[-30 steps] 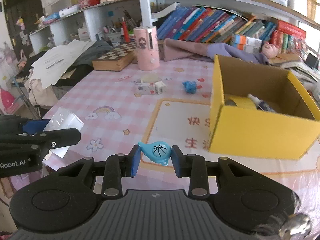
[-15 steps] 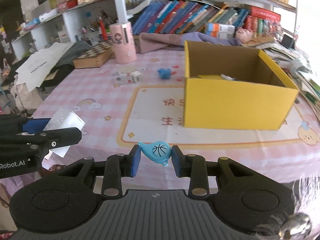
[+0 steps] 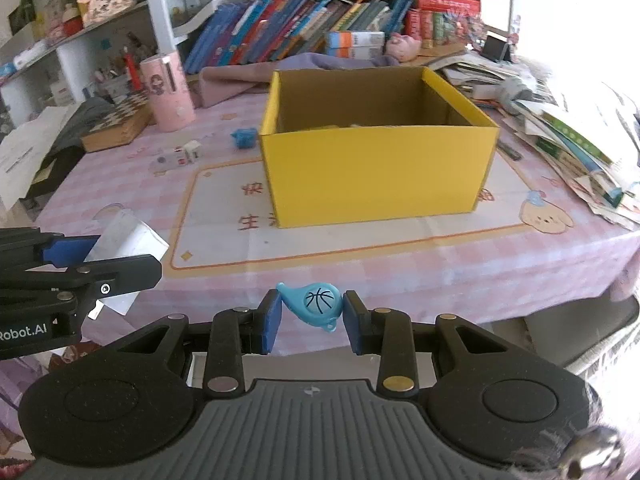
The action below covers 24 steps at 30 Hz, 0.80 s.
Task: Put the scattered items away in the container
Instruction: 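Carry the white charger and light-blue toy with both grippers over the yellow box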
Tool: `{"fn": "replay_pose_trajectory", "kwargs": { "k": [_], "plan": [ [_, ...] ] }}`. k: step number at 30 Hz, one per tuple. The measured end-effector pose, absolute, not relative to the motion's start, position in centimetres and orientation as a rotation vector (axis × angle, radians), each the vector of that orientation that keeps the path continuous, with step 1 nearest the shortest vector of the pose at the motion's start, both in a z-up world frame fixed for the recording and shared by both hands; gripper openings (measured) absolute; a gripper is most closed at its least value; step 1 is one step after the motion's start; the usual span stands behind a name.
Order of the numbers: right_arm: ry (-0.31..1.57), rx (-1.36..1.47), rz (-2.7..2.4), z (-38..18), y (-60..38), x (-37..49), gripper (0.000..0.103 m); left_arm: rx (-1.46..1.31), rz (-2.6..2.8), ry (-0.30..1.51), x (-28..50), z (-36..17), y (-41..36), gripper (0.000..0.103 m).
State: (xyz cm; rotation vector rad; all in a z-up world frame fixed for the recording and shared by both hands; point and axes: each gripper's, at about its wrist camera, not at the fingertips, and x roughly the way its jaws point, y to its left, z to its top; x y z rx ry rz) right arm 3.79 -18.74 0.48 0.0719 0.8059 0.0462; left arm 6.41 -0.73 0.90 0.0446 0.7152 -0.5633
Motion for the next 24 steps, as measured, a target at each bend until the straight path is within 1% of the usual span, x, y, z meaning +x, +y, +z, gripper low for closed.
{"fn": "replay_pose_trajectory", "kwargs": {
  "k": [24],
  "plan": [
    [0.792,0.111,-0.091,1.1,-22.9,2.8,0.031,0.079,-0.694,0.706,7.6,1.1,-5.0,0.042]
  ]
}}
